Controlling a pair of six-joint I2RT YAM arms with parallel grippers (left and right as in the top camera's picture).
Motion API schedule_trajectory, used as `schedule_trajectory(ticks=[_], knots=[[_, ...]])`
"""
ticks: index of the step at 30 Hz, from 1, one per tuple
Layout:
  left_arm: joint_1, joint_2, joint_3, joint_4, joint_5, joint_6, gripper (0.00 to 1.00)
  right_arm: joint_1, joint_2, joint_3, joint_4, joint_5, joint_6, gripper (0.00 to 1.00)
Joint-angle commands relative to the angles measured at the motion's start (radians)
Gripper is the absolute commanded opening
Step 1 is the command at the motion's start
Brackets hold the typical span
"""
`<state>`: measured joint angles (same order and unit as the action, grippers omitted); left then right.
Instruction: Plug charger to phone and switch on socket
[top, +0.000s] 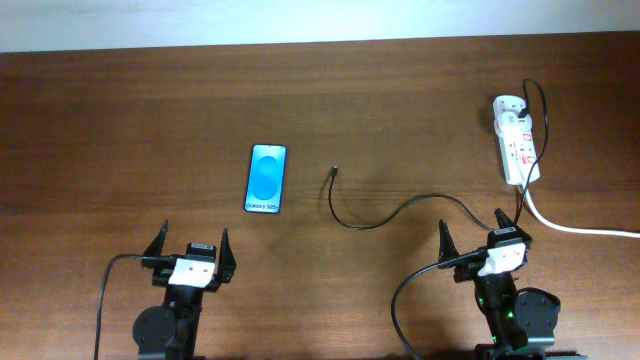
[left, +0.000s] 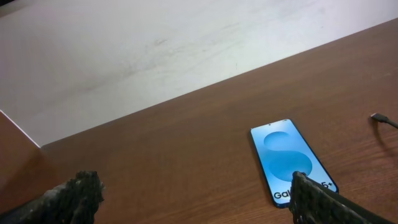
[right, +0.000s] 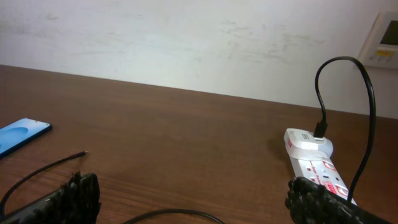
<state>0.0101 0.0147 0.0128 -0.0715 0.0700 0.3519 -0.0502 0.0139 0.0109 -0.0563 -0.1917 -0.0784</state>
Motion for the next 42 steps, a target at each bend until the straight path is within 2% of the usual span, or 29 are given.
schedule_trajectory(ticks=[1, 10, 14, 19, 22, 27, 31, 34, 36, 42], knots=[[0.006, -0.010, -0.004, -0.005, -0.011, 0.001, 0.99, -0.003, -0.008, -0.005, -0.007, 0.005, 0.009, 0.98], [0.006, -0.009, -0.004, -0.005, -0.009, 0.001, 0.99, -0.003, -0.008, -0.005, -0.006, 0.005, 0.009, 0.98], [0.006, -0.008, -0.003, 0.031, 0.110, 0.001, 0.99, -0.003, -0.008, -0.005, 0.050, -0.060, 0.014, 0.98], [0.006, 0.027, 0.006, 0.034, 0.114, -0.177, 0.99, -0.003, -0.006, 0.012, 0.097, -0.071, 0.035, 0.98], [0.006, 0.123, 0.064, 0.091, 0.242, -0.262, 0.99, -0.003, 0.015, 0.064, 0.098, -0.109, 0.035, 0.98], [0.006, 0.331, 0.199, 0.201, 0.238, -0.261, 0.99, -0.003, 0.111, 0.153, 0.098, -0.142, 0.034, 0.98], [0.006, 0.626, 0.380, 0.235, 0.247, -0.261, 0.99, -0.003, 0.241, 0.271, 0.097, -0.145, 0.031, 0.98], [0.006, 0.862, 0.591, 0.131, 0.302, -0.261, 0.99, -0.003, 0.398, 0.412, 0.040, -0.184, 0.031, 0.98], [0.006, 1.056, 0.815, -0.085, 0.301, -0.261, 0.99, -0.003, 0.550, 0.574, -0.075, -0.224, 0.032, 0.98], [-0.002, 1.418, 1.300, -0.515, 0.300, -0.224, 0.99, -0.003, 0.876, 0.914, -0.399, -0.224, 0.031, 0.98]])
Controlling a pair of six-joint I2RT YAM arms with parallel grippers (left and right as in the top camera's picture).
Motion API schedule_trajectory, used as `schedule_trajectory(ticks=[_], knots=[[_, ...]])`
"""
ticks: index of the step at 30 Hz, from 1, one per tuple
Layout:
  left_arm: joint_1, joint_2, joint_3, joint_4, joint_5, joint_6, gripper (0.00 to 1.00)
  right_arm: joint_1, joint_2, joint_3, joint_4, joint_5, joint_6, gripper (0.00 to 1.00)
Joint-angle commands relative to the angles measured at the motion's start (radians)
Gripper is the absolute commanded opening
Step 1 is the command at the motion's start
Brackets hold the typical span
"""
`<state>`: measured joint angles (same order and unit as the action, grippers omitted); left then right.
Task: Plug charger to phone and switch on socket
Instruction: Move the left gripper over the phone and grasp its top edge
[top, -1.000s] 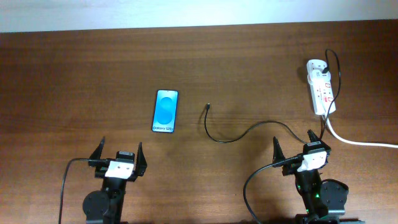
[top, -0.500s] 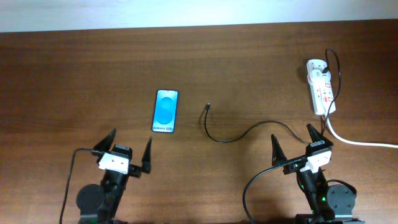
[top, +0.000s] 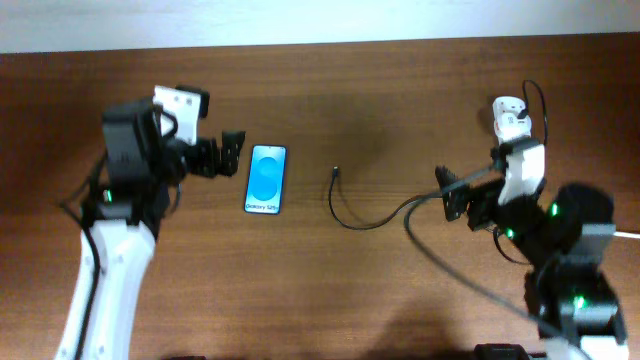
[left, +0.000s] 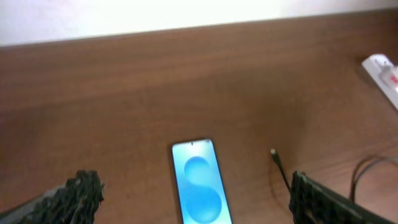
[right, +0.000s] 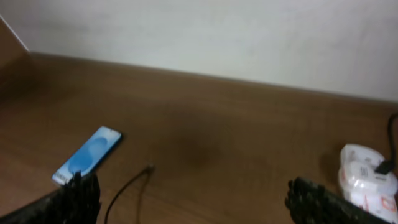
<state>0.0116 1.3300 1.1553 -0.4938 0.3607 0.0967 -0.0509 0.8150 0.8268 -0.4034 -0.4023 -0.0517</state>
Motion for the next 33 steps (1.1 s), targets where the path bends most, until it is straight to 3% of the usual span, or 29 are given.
schedule_trajectory(ticks=[1, 4, 6, 8, 11, 12, 14, 16, 20, 23, 31, 33], knots=[[-0.014, 0.149, 0.228, -0.159, -0.010, 0.053, 0.99, -0.003, 0.133, 0.155, -0.118, -0.013, 0.004, 0.98], [-0.080, 0.261, 0.413, -0.337, -0.114, 0.134, 0.99, -0.003, 0.289, 0.303, -0.319, -0.013, 0.004, 0.98], [-0.107, 0.281, 0.444, -0.356, -0.106, 0.137, 0.99, -0.003, 0.375, 0.367, -0.411, -0.037, 0.005, 0.98], [-0.115, 0.281, 0.444, -0.381, -0.063, 0.133, 0.99, -0.002, 0.424, 0.372, -0.420, -0.075, 0.010, 0.98], [-0.115, 0.290, 0.444, -0.351, -0.001, 0.123, 0.99, -0.002, 0.473, 0.372, -0.373, -0.345, 0.012, 0.98], [-0.115, 0.306, 0.444, -0.304, -0.002, 0.038, 0.99, -0.002, 0.484, 0.372, -0.356, -0.345, 0.012, 0.98], [-0.121, 0.350, 0.445, -0.263, -0.047, -0.079, 1.00, -0.001, 0.496, 0.372, -0.363, -0.307, 0.013, 0.98], [-0.161, 0.424, 0.445, -0.287, -0.250, -0.154, 1.00, -0.001, 0.496, 0.372, -0.379, -0.224, 0.069, 0.98], [-0.202, 0.575, 0.445, -0.362, -0.277, -0.184, 0.99, 0.008, 0.496, 0.372, -0.402, -0.109, 0.143, 0.98], [-0.260, 0.655, 0.444, -0.417, -0.301, -0.307, 0.94, 0.060, 0.497, 0.372, -0.405, -0.029, 0.165, 0.99], [-0.328, 0.772, 0.444, -0.425, -0.498, -0.309, 0.93, 0.117, 0.502, 0.371, -0.401, 0.026, 0.165, 0.99], [-0.315, 0.810, 0.444, -0.425, -0.468, -0.309, 0.94, 0.117, 0.502, 0.371, -0.414, 0.026, 0.165, 0.99]])
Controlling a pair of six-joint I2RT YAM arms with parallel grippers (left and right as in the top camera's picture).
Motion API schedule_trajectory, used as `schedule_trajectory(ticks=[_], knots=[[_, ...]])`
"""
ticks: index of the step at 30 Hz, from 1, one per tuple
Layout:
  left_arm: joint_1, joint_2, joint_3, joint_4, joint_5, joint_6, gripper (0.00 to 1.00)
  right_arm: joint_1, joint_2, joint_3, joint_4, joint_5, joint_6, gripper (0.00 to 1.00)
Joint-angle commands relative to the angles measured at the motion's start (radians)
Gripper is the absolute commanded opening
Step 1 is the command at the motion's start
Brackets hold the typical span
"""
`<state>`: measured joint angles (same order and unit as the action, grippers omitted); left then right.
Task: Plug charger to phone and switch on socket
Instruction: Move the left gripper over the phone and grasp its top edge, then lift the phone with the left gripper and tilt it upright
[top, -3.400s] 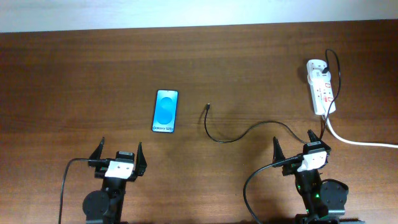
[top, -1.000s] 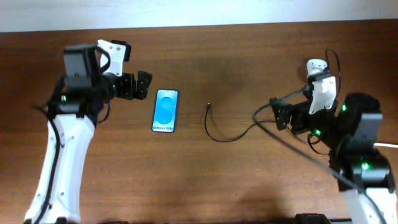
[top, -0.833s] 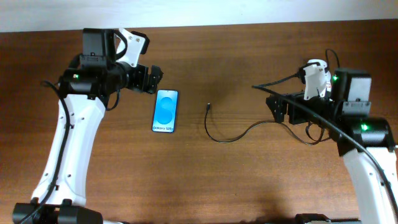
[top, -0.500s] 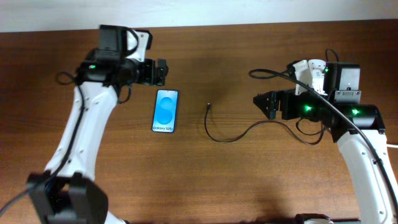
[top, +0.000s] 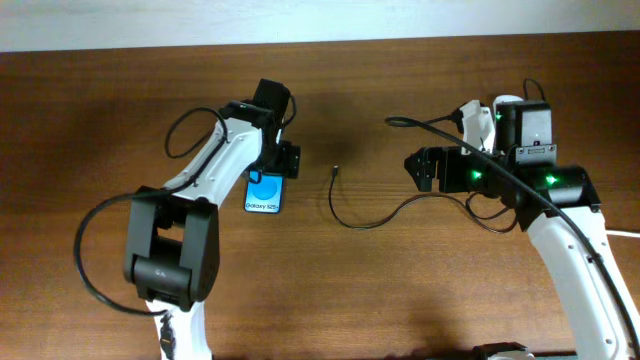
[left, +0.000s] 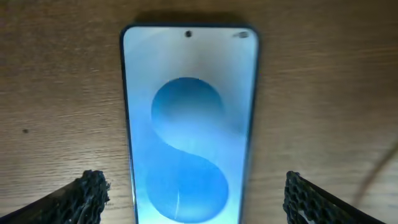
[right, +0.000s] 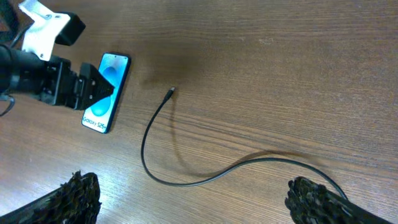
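Note:
The phone (left: 189, 124), its blue screen facing up, lies flat on the wooden table (top: 90, 110). My left gripper (left: 199, 205) hangs open low over it, one finger on either side of its width, touching nothing. The phone's lower end (top: 263, 195) shows below the left gripper (top: 283, 160) from overhead. The black charger cable (right: 186, 180) curves across the table, with its loose plug tip (top: 334, 170) right of the phone. My right gripper (top: 418, 170) stands open above the cable's middle part, empty. The socket strip is mostly hidden under the right arm.
A white lead (top: 625, 232) runs off the right edge of the table. Pale wall lies past the table's far edge (top: 320, 40). The left arm's own black cable loops over the table at the left (top: 100, 230).
My left gripper has moved from left of the phone to low over its upper half. My right gripper has moved left and now looks down on the cable. Phone and cable lie unmoved.
Both arms first rested at the table's near edge, grippers open, with phone, cable and socket strip lying apart. Then both were raised, the left beside the phone, the right near the strip. Now the left straddles the phone and the right hangs over the cable.

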<state>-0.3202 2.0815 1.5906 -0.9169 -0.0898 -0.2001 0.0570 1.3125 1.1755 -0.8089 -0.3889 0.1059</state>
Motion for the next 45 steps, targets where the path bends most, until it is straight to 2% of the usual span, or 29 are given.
schedule_trajectory(ticks=[1, 5, 10, 14, 20, 27, 29, 35, 36, 38, 39, 43, 45], knots=[[0.018, 0.062, 0.009, -0.002, -0.015, -0.012, 0.94, 0.009, 0.004, 0.023, -0.011, 0.012, 0.008, 0.99], [0.029, 0.066, 0.007, 0.010, -0.007, -0.012, 0.94, 0.009, 0.004, 0.023, -0.018, 0.012, 0.008, 0.99], [0.043, 0.119, 0.007, 0.010, 0.119, 0.019, 0.95, 0.009, 0.004, 0.023, -0.026, 0.012, 0.007, 0.99], [0.043, 0.126, 0.007, -0.002, 0.139, 0.037, 0.94, 0.009, 0.004, 0.023, -0.029, 0.013, 0.007, 0.99], [0.043, 0.126, 0.007, -0.008, 0.135, 0.037, 0.79, 0.009, 0.004, 0.023, -0.036, 0.013, 0.007, 0.98], [0.043, 0.125, 0.089, -0.051, 0.135, 0.037, 0.72, 0.009, 0.004, 0.023, -0.037, 0.013, 0.007, 0.99], [0.043, 0.125, 0.137, -0.087, 0.135, 0.037, 0.64, 0.009, 0.004, 0.023, -0.037, 0.013, 0.007, 0.98], [0.044, 0.125, 0.237, -0.158, 0.135, 0.037, 0.51, 0.009, 0.004, 0.023, -0.037, 0.012, 0.007, 0.98], [0.044, 0.125, 0.269, -0.182, 0.136, 0.035, 0.39, 0.009, 0.004, 0.023, -0.037, 0.011, 0.008, 0.98], [0.045, 0.125, 0.304, -0.218, 0.140, -0.005, 0.23, 0.009, 0.004, 0.023, -0.033, 0.008, 0.008, 0.98], [0.044, 0.125, 0.321, -0.237, 0.145, -0.055, 0.02, 0.010, 0.004, 0.023, -0.028, 0.000, 0.023, 0.99], [0.060, 0.125, 0.328, -0.243, 0.377, -0.283, 0.00, 0.009, 0.004, 0.019, 0.024, 0.001, 0.208, 0.98], [0.081, 0.125, 0.328, -0.244, 0.463, -0.342, 0.00, 0.010, 0.008, 0.019, 0.042, 0.001, 0.245, 0.99]])
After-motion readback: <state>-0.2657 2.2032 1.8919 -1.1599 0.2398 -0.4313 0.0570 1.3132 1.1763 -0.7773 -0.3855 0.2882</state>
